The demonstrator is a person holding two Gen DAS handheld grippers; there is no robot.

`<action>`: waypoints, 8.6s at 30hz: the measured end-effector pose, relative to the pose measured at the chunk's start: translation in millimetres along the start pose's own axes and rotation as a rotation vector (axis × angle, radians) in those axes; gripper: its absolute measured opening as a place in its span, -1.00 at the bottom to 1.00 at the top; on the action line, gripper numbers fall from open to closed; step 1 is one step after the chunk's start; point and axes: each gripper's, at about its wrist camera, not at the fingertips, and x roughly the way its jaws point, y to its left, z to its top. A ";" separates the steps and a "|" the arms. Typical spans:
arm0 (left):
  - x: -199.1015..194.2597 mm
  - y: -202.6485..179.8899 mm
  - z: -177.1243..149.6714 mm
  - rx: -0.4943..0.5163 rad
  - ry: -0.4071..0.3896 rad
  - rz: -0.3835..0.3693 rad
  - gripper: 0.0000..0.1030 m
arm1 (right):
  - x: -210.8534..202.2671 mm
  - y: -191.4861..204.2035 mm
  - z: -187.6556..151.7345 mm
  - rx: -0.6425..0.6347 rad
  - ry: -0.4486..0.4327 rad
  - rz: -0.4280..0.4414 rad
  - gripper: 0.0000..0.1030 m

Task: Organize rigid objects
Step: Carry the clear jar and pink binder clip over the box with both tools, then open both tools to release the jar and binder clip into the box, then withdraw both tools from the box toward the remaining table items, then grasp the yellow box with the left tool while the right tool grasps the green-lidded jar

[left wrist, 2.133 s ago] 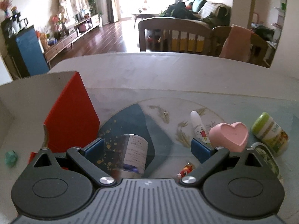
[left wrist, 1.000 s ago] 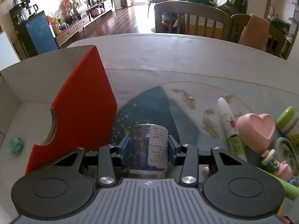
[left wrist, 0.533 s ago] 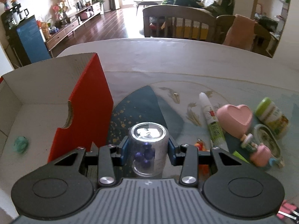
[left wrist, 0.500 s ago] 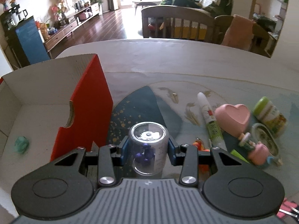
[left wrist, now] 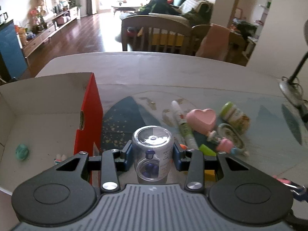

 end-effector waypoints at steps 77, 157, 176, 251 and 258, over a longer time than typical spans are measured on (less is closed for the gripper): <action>58.6 275.4 30.0 0.072 0.286 0.079 -0.22 | 151.5 294.5 53.3 -0.367 0.212 0.119 -0.06; -109.5 149.4 -5.2 0.107 -0.069 -0.169 0.51 | -36.6 145.2 45.9 -0.061 -0.105 0.232 0.82; -67.3 64.7 -19.6 0.110 -0.096 -0.273 0.97 | -28.8 33.7 14.1 0.006 -0.064 0.080 0.82; 80.2 -93.7 -67.3 0.278 -0.021 -0.183 0.39 | 150.3 -105.7 81.5 -0.128 0.040 0.047 -0.14; 65.6 -90.0 -65.0 0.266 -0.026 -0.198 0.39 | 122.9 -107.0 77.9 -0.109 0.006 0.043 -0.16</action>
